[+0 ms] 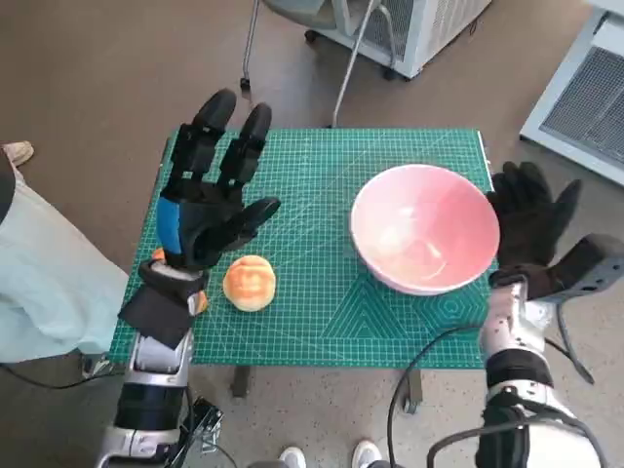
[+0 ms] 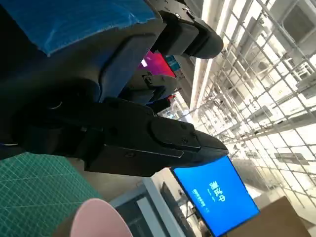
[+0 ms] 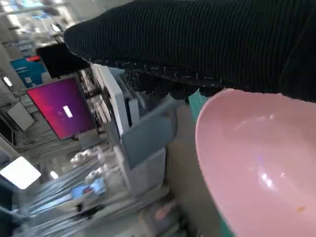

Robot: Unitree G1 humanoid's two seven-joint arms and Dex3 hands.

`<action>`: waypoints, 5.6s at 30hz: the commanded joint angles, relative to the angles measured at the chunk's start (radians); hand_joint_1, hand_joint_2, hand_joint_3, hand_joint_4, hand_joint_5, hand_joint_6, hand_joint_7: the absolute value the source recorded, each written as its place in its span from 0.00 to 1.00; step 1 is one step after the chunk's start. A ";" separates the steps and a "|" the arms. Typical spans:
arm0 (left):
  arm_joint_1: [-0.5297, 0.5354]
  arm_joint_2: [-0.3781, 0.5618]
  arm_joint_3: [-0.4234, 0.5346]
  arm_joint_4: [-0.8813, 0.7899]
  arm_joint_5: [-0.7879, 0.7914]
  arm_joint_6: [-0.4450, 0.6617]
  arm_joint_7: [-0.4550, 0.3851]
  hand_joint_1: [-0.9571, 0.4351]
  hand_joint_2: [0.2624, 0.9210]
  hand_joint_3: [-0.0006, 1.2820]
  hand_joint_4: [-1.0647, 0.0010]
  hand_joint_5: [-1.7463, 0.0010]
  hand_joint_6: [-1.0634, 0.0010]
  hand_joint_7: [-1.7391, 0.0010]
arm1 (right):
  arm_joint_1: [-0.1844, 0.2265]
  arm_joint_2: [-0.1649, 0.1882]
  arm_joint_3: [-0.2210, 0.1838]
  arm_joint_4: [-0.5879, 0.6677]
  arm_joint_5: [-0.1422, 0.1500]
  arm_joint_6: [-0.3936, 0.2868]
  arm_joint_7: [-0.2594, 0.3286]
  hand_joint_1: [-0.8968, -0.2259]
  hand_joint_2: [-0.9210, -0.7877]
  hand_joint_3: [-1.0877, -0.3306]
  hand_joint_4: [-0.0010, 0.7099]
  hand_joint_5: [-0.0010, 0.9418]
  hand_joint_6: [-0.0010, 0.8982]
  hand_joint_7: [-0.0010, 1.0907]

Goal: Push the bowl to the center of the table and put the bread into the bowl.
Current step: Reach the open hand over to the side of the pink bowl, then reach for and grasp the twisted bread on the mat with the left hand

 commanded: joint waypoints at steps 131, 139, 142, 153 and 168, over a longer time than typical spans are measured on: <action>-0.432 0.779 -0.634 0.645 1.076 -0.420 0.190 0.61 0.80 0.00 0.74 0.99 0.64 0.99 | 0.202 0.053 0.351 -0.680 -0.074 -0.260 0.267 0.33 0.00 0.40 0.48 0.02 0.00 0.75; -0.447 0.740 -0.680 0.670 1.090 -0.404 0.175 0.62 0.81 0.01 0.74 1.00 0.63 0.99 | 0.215 0.050 0.349 -0.698 -0.062 -0.250 0.271 0.33 0.00 0.40 0.48 0.02 0.00 0.76; -0.455 0.726 -0.702 0.686 1.097 -0.399 0.161 0.63 0.83 0.01 0.74 1.00 0.63 0.99 | 0.220 0.049 0.350 -0.705 -0.060 -0.249 0.271 0.34 0.00 0.40 0.47 0.02 0.00 0.76; -0.500 0.661 -0.811 0.788 1.188 -0.328 0.214 0.75 0.99 0.11 0.72 0.99 0.60 0.99 | 0.229 0.040 0.346 -0.725 -0.056 -0.241 0.270 0.36 0.00 0.40 0.47 0.02 0.00 0.76; -0.560 0.594 -0.946 0.928 1.255 -0.245 0.390 0.70 1.00 0.14 0.49 0.40 0.44 0.31 | 0.226 0.040 0.343 -0.717 -0.054 -0.255 0.268 0.36 0.00 0.40 0.49 0.03 0.00 0.76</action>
